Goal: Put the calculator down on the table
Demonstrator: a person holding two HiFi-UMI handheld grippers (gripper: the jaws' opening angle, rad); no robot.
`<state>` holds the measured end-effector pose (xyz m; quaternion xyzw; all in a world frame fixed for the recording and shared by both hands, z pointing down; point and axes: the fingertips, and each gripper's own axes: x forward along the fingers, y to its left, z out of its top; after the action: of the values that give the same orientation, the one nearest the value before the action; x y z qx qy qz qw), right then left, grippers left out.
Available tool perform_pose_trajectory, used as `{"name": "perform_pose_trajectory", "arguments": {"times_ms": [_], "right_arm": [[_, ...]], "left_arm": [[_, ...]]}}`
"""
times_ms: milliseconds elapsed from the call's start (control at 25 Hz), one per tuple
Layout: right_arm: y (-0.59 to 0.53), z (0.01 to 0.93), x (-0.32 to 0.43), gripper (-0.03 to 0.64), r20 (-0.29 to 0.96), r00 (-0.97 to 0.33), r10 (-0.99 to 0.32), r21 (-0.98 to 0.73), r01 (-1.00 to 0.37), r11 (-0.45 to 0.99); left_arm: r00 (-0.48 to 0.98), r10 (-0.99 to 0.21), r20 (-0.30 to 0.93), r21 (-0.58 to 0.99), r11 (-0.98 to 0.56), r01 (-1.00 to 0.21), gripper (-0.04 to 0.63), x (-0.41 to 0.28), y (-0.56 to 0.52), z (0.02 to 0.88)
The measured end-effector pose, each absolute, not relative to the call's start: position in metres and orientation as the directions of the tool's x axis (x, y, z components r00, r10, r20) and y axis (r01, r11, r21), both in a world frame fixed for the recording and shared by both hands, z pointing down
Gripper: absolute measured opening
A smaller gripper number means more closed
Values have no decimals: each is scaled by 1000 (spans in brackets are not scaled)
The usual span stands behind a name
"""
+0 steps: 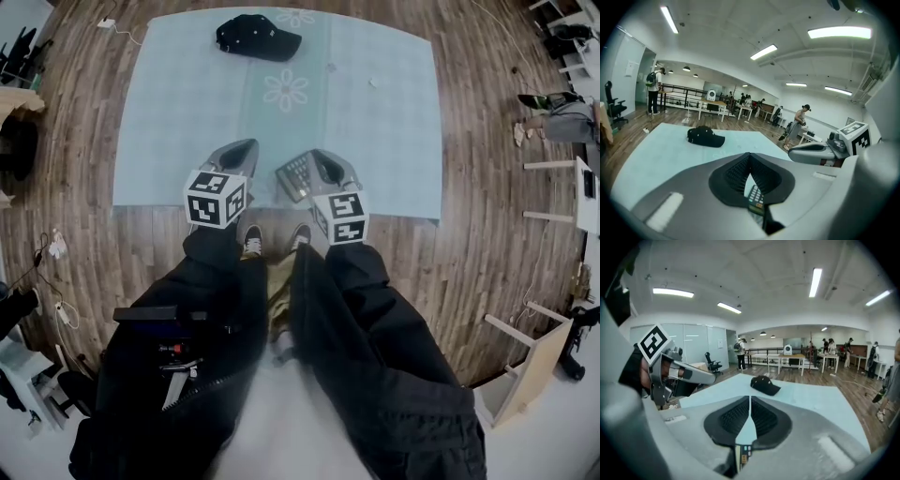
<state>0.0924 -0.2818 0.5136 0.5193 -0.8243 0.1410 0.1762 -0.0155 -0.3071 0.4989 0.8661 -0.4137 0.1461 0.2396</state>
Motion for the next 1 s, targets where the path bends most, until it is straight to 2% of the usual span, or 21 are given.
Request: {"name": "perform_pose_trajectory", "arguments": {"times_ms": [360,800,1000], "right_arm": [[-316,372,118,2,162,-363,-917,57,-925,376],[-316,272,131,0,-27,-326,-945,124,-939,321],[-310,249,133,0,-81,-320,-944,139,-941,307]], "left_arm": [[660,-720,214,205,-627,-751,2,10,-350,379],[681,-732,20,95,-677,-730,2,20,-350,279],[673,-739,-26,49,-673,-738,2,20,-346,256]]}}
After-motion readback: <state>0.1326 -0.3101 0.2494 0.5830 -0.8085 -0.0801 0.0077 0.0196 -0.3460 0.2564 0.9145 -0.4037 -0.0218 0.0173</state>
